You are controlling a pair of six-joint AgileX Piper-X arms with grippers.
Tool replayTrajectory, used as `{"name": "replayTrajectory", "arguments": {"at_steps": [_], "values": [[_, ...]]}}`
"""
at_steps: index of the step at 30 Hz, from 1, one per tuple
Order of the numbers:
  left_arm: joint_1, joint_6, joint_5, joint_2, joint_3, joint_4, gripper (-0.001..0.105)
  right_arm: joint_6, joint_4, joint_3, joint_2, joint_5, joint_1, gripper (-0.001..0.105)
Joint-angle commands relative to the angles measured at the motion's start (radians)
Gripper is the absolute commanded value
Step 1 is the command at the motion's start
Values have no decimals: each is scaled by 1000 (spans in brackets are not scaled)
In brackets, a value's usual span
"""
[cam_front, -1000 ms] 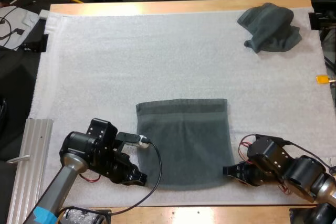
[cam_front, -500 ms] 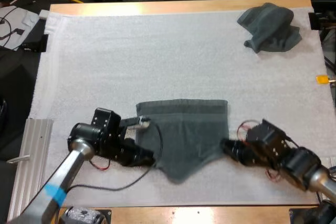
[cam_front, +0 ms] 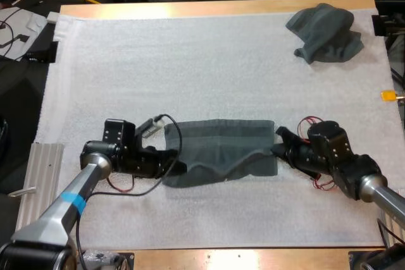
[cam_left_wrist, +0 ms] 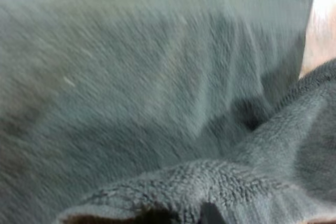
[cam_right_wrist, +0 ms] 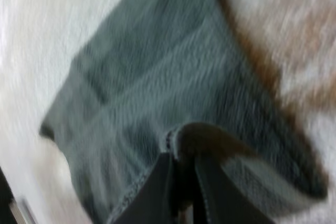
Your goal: Pick towel from pile, fold and stack
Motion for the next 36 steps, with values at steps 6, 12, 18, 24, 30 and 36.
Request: {"name": "replayTrajectory", "arguments": {"at_steps": [6, 12, 18, 24, 30, 36], "values": [[87, -109, 57, 79, -7, -214, 0, 114, -218, -6, 127, -17, -68, 0], [115, -151, 27, 82, -9, -317, 0, 156, -318, -8, 178, -21, -105, 0], [123, -149, -5, 81, -6, -363, 0, 173, -374, -8, 206, -24, -117, 0], [126, -152, -1, 80, -3, -421, 0, 167, -384, -9, 211, -13, -114, 0], [126, -152, 0, 79, -3, -451, 0, 162, -408, -9, 212, -11, -116, 1], [124, -162, 45, 79, -8, -469, 27, 166, -492, -12, 208, -13, -113, 47]]}}
